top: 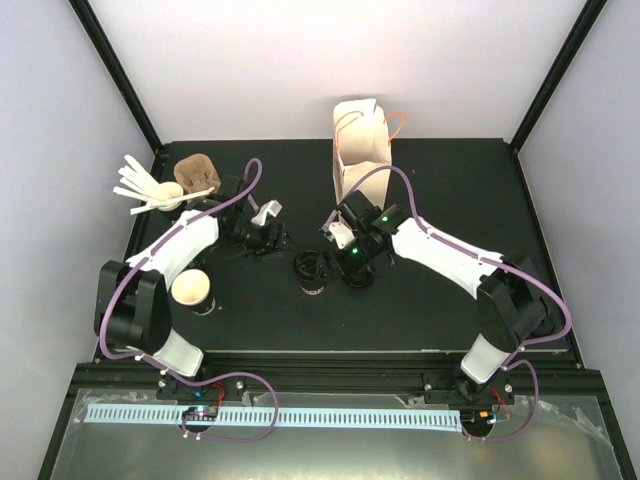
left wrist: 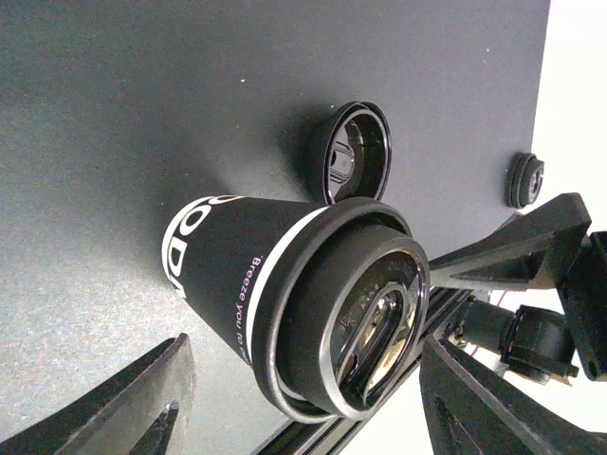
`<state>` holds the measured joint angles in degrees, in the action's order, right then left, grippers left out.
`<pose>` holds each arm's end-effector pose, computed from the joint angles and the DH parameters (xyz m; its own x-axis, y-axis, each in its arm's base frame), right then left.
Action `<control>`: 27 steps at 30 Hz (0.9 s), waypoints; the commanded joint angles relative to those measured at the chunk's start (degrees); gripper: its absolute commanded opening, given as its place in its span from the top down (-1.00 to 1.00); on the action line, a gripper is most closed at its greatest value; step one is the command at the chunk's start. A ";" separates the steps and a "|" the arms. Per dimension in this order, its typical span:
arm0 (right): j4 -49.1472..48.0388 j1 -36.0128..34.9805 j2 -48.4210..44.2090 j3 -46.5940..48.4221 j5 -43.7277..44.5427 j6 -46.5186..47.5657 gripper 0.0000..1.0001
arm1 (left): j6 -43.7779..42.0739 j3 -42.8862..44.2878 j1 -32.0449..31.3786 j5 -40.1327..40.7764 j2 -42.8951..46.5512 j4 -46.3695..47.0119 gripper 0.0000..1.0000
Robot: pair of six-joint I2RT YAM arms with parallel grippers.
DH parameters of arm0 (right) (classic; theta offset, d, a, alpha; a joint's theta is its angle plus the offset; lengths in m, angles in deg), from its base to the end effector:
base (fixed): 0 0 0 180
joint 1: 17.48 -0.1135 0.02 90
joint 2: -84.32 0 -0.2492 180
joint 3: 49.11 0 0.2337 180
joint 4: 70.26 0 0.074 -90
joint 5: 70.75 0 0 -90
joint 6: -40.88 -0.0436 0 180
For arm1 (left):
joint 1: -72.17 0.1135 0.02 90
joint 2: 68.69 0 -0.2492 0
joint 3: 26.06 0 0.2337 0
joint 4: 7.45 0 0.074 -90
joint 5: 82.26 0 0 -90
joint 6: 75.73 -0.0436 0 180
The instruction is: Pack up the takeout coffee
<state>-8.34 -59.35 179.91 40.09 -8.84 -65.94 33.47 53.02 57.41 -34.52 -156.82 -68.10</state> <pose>0.2232 0.2276 0.2310 -0.8702 -0.4372 -0.2272 -0.4875 0.6971 0.5257 0.2628 -0.0996 0.2261 -0.9927 0.0098 -0.1202 0.0929 0.6983 -0.7097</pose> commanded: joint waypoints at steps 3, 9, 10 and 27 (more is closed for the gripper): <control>0.16 -0.75 1.58 0.85 5.18 -2.22 -0.55 | -0.16 -1.44 0.35 -4.61 -2.37 3.63 -0.34; -0.97 -0.72 2.94 0.91 6.42 -3.66 -0.42 | 1.86 -1.28 0.31 -7.33 -5.46 6.54 -0.29; -1.11 -0.74 3.20 1.03 6.90 -3.85 -0.39 | 2.47 -1.23 0.34 -7.60 -5.73 7.00 -0.29; -0.25 2.98 5.96 3.50 10.16 -3.73 -0.24 | 4.85 -8.58 -0.33 -10.61 -2.96 9.99 -0.20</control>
<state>-8.27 -57.67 183.89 41.88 -0.95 -70.44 36.94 46.38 57.59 -43.46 -161.65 -59.69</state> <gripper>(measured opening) 0.621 0.599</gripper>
